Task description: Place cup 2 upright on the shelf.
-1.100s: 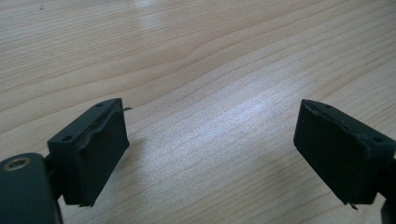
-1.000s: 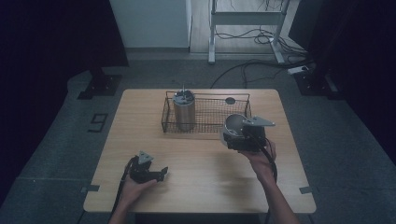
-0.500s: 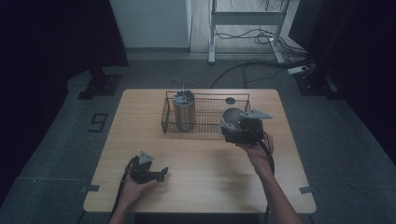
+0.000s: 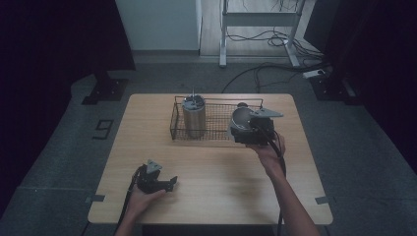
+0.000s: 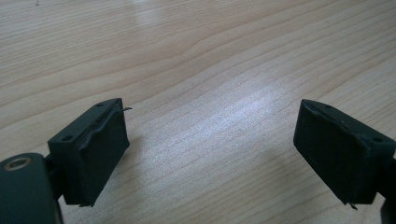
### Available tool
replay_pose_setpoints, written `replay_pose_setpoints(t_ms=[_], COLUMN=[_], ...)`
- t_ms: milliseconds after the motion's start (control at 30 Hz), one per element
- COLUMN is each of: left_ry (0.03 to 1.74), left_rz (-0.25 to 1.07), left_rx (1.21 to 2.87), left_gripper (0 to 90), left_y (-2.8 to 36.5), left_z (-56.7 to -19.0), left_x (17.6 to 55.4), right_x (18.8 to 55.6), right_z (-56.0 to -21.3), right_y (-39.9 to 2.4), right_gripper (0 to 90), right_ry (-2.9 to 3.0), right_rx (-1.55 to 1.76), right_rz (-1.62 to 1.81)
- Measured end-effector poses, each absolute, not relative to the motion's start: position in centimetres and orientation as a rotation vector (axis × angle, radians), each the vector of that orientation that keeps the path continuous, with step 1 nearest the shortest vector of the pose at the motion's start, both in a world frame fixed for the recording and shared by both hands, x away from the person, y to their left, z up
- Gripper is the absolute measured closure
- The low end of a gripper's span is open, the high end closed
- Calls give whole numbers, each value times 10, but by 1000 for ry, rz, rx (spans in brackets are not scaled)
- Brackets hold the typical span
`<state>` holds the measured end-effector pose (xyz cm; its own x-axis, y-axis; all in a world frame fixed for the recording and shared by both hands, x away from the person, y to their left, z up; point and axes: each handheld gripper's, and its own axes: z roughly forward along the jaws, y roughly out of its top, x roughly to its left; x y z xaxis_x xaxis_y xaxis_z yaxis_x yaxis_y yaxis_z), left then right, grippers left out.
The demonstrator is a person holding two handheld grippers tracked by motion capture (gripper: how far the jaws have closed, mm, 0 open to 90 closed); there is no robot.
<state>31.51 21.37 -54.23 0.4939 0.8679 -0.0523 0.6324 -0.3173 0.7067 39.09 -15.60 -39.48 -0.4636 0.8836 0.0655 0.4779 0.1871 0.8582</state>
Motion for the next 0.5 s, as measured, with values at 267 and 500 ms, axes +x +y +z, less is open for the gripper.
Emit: replay_pose_setpoints(t_ms=[267,500], left_ry=[1235,1225], left_rz=[448,447], left_rx=[2059,2056], left_gripper=[113,113], left_y=[214,213], left_z=[-543,-542], left_x=[315,314], right_x=[400,405], right_z=[-393,-391], right_y=[-152,-150], right_gripper=[77,77], right_ry=[2032,2039], right_rx=[1271,1266], right_rz=[1202,1203])
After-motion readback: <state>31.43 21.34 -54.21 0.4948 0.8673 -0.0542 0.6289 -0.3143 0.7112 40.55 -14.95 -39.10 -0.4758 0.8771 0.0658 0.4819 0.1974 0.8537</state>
